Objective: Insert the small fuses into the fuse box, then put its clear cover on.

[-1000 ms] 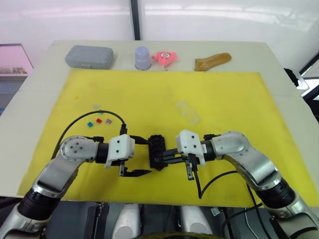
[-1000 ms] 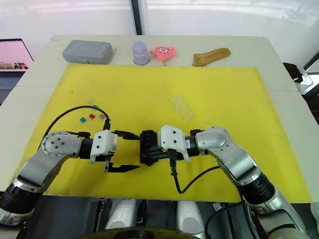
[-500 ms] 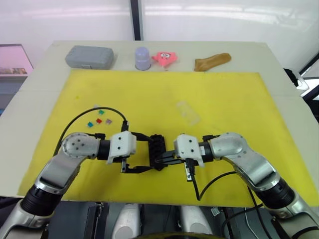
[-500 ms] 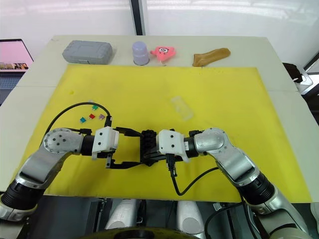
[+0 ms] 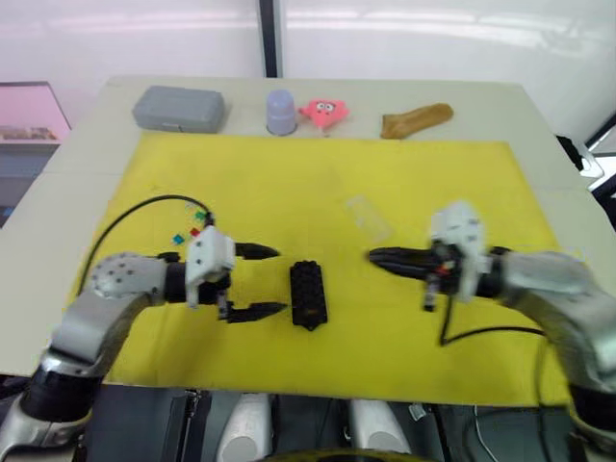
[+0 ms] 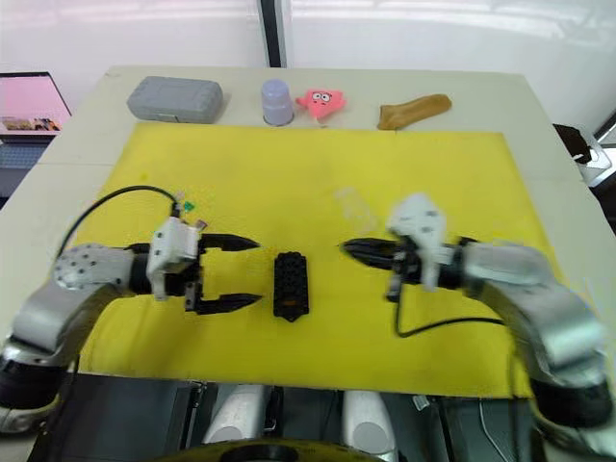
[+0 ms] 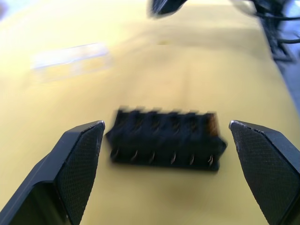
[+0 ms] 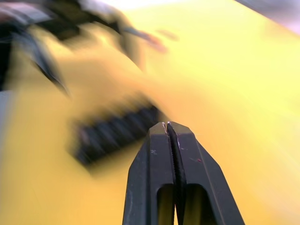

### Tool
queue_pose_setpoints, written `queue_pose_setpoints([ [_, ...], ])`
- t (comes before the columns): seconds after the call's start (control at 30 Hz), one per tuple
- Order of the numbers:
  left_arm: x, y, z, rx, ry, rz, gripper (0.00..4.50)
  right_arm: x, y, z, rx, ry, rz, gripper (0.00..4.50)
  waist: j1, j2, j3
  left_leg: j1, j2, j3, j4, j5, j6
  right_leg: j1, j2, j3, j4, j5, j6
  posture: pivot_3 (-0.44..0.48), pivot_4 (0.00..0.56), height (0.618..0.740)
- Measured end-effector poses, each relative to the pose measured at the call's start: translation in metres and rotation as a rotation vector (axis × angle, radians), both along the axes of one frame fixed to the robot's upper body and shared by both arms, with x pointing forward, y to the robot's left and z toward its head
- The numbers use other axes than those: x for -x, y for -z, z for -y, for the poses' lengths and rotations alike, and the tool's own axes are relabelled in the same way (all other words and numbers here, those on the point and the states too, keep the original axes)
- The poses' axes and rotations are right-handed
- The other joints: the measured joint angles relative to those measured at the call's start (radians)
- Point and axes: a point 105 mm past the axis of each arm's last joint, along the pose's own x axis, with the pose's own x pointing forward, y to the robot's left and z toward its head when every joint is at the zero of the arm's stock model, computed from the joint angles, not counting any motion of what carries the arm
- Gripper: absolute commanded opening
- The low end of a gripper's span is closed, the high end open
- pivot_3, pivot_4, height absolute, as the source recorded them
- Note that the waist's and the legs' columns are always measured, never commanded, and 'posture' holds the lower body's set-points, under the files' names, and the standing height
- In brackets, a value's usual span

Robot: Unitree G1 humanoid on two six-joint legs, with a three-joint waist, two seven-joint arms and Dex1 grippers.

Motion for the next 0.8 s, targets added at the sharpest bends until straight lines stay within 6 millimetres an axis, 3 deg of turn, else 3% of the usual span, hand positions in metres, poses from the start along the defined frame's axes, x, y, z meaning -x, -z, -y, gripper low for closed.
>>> queue_pose_setpoints([
  [0.17, 0.007, 0.002, -0.069, -0.024, -0.264, -0.170, 4.50, 0.019, 0.001, 0.061, 0.029, 0.257, -0.030, 3.39, 0.000, 0.001, 0.000, 0.005, 0.001, 0.002, 0.000, -0.002, 0.004, 0.004, 0.001, 0.001, 0.001, 0.000, 0.000, 0.000, 0.150, 0.740],
  [0.23, 0.005, 0.002, -0.098, 0.009, -0.398, -0.215, 4.50, 0.025, 0.002, 0.075, 0.038, 0.316, -0.031, 4.29, 0.001, 0.001, 0.000, 0.006, 0.001, 0.002, 0.000, -0.002, 0.004, 0.005, 0.001, 0.001, 0.000, 0.000, 0.000, 0.000, 0.150, 0.740],
  [0.27, 0.004, 0.002, -0.113, 0.023, -0.461, -0.228, 4.50, 0.027, 0.002, 0.081, 0.044, 0.341, -0.031, 4.45, 0.001, 0.001, 0.000, 0.006, 0.001, 0.002, 0.000, -0.002, 0.005, 0.005, 0.001, 0.001, 0.000, 0.000, 0.000, 0.000, 0.150, 0.740],
  [0.37, 0.008, 0.014, -0.142, -0.008, -0.553, -0.252, 4.50, 0.031, 0.006, 0.091, 0.041, 0.381, -0.039, 4.45, 0.001, 0.001, 0.000, 0.006, 0.000, 0.003, 0.000, -0.003, 0.005, 0.005, 0.000, 0.001, 0.000, 0.000, 0.000, 0.000, 0.150, 0.740],
  [0.53, 0.009, 0.028, -0.171, -0.111, -0.522, -0.314, 4.50, 0.022, 0.013, 0.076, 0.033, 0.285, -0.027, 4.45, 0.001, 0.000, 0.000, 0.009, 0.001, 0.003, 0.000, -0.003, 0.005, 0.008, 0.001, 0.001, 0.000, 0.000, 0.000, 0.000, 0.150, 0.740],
  [0.67, -0.010, 0.021, -0.164, -0.137, -0.385, -0.332, 4.50, -0.003, 0.009, 0.062, 0.006, 0.247, 0.018, 4.45, 0.003, 0.001, 0.000, 0.014, 0.000, 0.004, -0.001, -0.004, 0.007, 0.013, 0.001, 0.001, -0.001, 0.000, 0.000, 0.000, 0.150, 0.740],
  [0.8, -0.023, 0.024, -0.162, -0.210, -0.317, -0.301, 4.50, -0.009, 0.010, 0.054, 0.041, 0.199, 0.001, 4.45, 0.000, 0.000, 0.000, 0.014, 0.000, 0.005, -0.001, -0.006, 0.010, 0.011, 0.001, 0.001, -0.001, 0.000, 0.000, 0.000, 0.150, 0.740],
])
